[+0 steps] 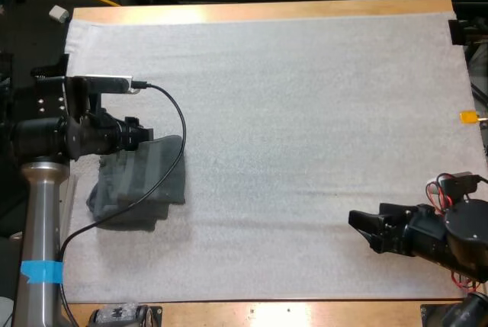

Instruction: Pick towel from pile, fold and stack

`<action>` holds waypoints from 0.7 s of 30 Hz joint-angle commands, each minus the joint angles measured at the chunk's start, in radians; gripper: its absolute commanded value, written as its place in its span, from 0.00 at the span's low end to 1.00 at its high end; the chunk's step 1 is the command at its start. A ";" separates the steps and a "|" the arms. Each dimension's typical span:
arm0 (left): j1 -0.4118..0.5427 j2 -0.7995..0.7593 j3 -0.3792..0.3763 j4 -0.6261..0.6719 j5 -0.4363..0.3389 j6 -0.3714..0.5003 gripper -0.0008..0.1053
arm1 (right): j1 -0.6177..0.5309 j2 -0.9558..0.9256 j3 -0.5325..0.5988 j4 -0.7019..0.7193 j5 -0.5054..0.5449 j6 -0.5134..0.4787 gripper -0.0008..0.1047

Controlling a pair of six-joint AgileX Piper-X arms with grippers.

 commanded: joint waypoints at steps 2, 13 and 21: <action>-0.002 -0.030 -0.002 0.022 -0.001 -0.009 0.59 | 0.001 0.033 -0.009 -0.016 0.047 -0.048 0.64; -0.002 -0.180 -0.001 0.092 0.019 -0.009 0.59 | -0.027 0.252 -0.011 -0.139 0.155 -0.201 0.64; -0.004 -0.225 0.002 0.134 0.020 -0.006 0.59 | -0.266 0.336 -0.008 -0.188 0.103 -0.278 0.64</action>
